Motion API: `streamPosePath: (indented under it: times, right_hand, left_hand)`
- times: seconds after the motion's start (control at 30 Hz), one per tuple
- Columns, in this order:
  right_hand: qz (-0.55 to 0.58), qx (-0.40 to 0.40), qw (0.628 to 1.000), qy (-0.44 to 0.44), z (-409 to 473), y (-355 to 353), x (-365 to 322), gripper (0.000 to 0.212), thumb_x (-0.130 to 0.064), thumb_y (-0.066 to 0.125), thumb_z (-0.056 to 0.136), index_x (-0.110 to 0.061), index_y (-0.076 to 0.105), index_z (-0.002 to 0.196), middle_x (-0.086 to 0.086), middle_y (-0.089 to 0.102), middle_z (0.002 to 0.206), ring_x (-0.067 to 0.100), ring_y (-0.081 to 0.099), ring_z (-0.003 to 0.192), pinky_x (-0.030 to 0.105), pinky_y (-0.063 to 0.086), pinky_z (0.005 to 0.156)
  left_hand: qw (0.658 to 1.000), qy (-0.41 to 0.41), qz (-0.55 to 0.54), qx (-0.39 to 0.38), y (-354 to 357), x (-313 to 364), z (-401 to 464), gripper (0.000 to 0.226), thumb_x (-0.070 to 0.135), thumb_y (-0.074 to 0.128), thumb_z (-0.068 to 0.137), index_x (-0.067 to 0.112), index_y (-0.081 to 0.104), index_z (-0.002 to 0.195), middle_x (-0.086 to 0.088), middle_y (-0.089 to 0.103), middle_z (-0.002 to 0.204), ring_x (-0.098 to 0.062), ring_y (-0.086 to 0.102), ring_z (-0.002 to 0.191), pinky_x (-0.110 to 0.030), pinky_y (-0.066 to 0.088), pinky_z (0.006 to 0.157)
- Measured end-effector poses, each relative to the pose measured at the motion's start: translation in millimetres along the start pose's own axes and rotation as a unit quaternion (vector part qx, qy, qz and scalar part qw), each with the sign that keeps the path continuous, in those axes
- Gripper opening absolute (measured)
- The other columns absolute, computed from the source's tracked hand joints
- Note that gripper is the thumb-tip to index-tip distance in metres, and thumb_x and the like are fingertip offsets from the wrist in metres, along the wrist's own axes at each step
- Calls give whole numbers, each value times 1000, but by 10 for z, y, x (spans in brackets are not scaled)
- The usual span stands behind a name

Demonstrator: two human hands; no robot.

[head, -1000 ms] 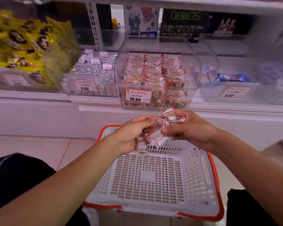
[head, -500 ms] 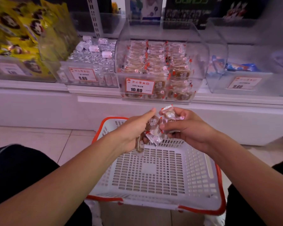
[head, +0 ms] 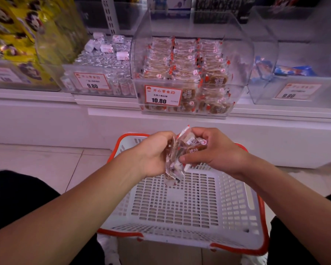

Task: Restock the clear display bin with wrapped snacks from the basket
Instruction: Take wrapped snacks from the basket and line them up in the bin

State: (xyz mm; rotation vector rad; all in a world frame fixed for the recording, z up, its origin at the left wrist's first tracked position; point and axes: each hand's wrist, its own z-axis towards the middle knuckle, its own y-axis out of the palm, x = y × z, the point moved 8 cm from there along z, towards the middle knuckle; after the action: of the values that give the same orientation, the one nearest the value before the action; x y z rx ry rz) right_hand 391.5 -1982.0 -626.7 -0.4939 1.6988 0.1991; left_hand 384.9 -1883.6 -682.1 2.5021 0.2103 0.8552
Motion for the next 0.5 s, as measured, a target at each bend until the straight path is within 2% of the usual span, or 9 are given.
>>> streamPosePath:
  times: [0.1, 0.2, 0.27, 0.33, 0.4, 0.43, 0.5]
  right_hand:
    - [28, 9, 999, 19, 20, 56, 102, 31, 5, 81, 72, -3, 69, 99, 21, 68, 81, 21, 61, 70, 30, 52, 62]
    - [73, 3, 996, 56, 36, 123, 210, 32, 6, 80, 72, -3, 69, 102, 16, 68, 81, 24, 61, 71, 26, 51, 59]
    - [88, -10, 993, 81, 35, 168, 246, 34, 4, 80, 73, -5, 69, 103, 20, 69, 87, 27, 62, 74, 29, 51, 63]
    - [111, -20, 987, 116, 29, 204, 307, 37, 2, 80, 74, -7, 69, 108, 20, 72, 94, 26, 65, 78, 31, 50, 66]
    - [146, -18, 977, 153, 16, 235, 382, 41, 2, 78, 76, -6, 67, 114, 17, 73, 97, 21, 67, 78, 27, 50, 64]
    - [162, -13, 972, 168, 13, 248, 416, 42, 2, 78, 76, -5, 66, 116, 16, 73, 96, 19, 67, 75, 25, 50, 61]
    - [196, -2, 962, 190, 7, 270, 473, 44, 4, 76, 76, -2, 65, 118, 12, 73, 91, 15, 67, 67, 21, 51, 56]
  left_hand:
    - [999, -5, -47, 19, -31, -58, -12, 45, 10, 32, 90, -2, 55, 126, -24, 53, 116, -30, 54, 77, -40, 45, 78]
    - [994, -22, -99, 40, -96, -111, 5, 59, 14, 30, 90, -2, 46, 144, -23, 53, 124, -30, 52, 77, -40, 41, 82]
    - [993, -26, -103, 59, -161, -105, 20, 54, 25, 34, 95, -3, 53, 137, -22, 60, 119, -30, 55, 82, -37, 45, 78]
    - [990, -22, -110, 85, -214, -88, 22, 52, 39, 39, 99, -1, 62, 123, -21, 69, 110, -32, 65, 88, -40, 53, 85]
    - [990, -12, -110, 85, -204, -77, 24, 52, 39, 43, 99, 2, 57, 133, -22, 65, 126, -34, 65, 105, -48, 48, 102]
    - [992, -6, -101, 79, -184, -77, 19, 52, 37, 45, 99, 3, 52, 139, -22, 61, 133, -35, 63, 110, -50, 45, 106]
    - [995, 12, -69, 74, -164, -71, 17, 48, 35, 47, 102, 6, 51, 139, -23, 60, 130, -35, 60, 106, -51, 45, 106]
